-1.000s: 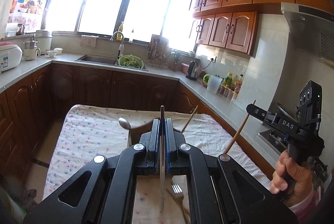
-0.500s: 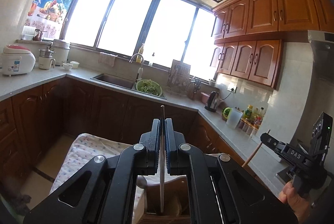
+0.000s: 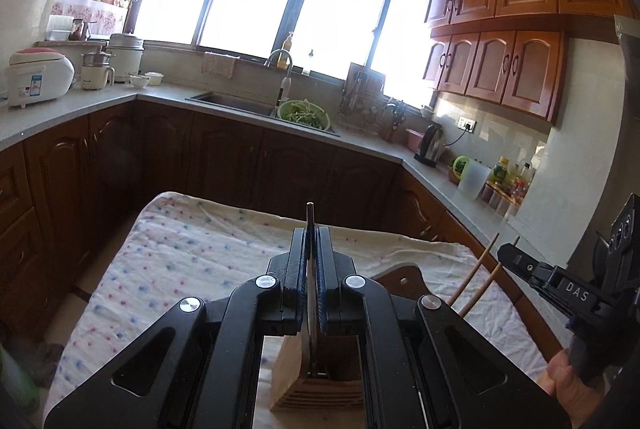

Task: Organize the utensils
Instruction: 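Carry the stick upright with the left tool while the right tool carries its chopstick to the holder, then open the left tool into the holder while the right tool releases its chopstick there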

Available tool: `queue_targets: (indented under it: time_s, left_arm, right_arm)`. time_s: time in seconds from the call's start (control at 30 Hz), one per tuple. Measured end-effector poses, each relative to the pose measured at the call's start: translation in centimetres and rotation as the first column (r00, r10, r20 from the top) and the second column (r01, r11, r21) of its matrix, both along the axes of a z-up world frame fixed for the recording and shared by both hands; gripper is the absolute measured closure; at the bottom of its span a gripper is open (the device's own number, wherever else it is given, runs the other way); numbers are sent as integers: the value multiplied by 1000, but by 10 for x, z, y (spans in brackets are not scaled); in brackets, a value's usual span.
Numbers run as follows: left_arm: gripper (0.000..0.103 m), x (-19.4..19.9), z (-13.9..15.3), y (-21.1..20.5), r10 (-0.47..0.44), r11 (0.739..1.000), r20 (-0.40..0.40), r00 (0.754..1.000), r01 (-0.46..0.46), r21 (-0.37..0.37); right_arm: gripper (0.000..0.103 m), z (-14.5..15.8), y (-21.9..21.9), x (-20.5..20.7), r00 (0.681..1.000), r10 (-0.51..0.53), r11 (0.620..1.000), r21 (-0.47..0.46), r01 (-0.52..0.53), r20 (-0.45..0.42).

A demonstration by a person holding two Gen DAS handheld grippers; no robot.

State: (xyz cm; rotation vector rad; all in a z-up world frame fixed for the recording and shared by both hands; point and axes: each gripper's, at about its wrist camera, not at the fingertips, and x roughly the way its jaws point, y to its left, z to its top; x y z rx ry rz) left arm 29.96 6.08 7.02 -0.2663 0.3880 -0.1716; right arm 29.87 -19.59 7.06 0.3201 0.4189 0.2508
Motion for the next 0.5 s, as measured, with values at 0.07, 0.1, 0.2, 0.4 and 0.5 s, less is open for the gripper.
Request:
queue_targets:
  time_s: [0.07,0.1,0.2,0.4,0.5]
  left_arm:
    - [99,-2,0,0,0,1000,12,1000,0,6]
    - [99,-3,1,0,0,1000,9,1000,0,8]
    - [99,-3,5,-2,-4,1000,4,1000,4,15]
    - [99,0,8,0,-9,1000,-10,1000,9,14]
    - [99,1,10,1,-9,1000,-25,1000,10,18]
  right_arm:
    - [98,0,-2,1,1000,0,1000,6,0,-12]
    - [98,0,-2,2,1000,3,1000,7,-3,-14]
    - [98,2,0,3,1000,0,1000,-4,0,-18]
    - [97,2,-1,6,1000,-1,1000,2,1,-26]
    - [92,3,-1,5,1000,5,1000,9,-5,-22]
